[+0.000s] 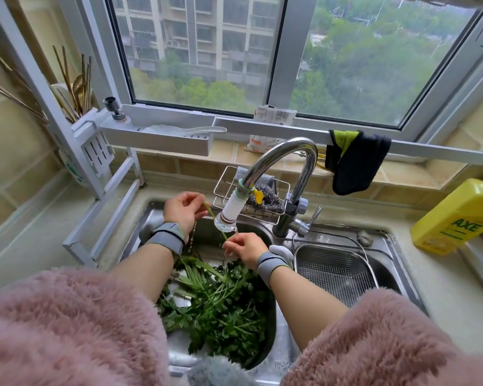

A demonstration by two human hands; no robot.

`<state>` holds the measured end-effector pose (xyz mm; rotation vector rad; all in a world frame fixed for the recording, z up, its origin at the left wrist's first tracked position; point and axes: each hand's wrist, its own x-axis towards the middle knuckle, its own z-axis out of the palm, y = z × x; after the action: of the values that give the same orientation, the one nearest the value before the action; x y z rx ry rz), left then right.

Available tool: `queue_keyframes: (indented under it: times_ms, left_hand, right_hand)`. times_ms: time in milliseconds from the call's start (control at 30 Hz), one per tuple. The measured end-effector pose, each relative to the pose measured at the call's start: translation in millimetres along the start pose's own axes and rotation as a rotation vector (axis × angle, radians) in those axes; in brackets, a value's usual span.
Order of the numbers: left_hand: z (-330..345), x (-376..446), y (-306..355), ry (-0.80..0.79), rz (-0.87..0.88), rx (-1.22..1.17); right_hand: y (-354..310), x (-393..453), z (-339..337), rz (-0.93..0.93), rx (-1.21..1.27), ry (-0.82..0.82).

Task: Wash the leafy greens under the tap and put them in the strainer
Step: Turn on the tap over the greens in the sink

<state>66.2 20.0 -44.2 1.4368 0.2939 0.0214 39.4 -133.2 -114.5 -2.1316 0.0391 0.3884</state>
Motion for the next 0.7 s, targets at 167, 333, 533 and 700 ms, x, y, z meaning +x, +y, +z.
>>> queue_keyframes:
  times_ms: [167,333,533,700]
  left_hand:
    - [-6,13,29,0.032,0.132,-0.062]
    - [-13,22,41,0.059,0.2,-0.107]
    - [-17,20,34,0.106,0.205,-0.098]
    - [-17,16,35,0.109,0.184,-0.133]
  right_hand:
    - [9,-1,-1,0.03,-0.037,-0.013]
    - [15,-2,-4,0.049,-0.073,-0.016]
    - [12,-3,-8,0.083,0.219,0.045]
    - [6,-7,-7,0.076,0.494,0.02]
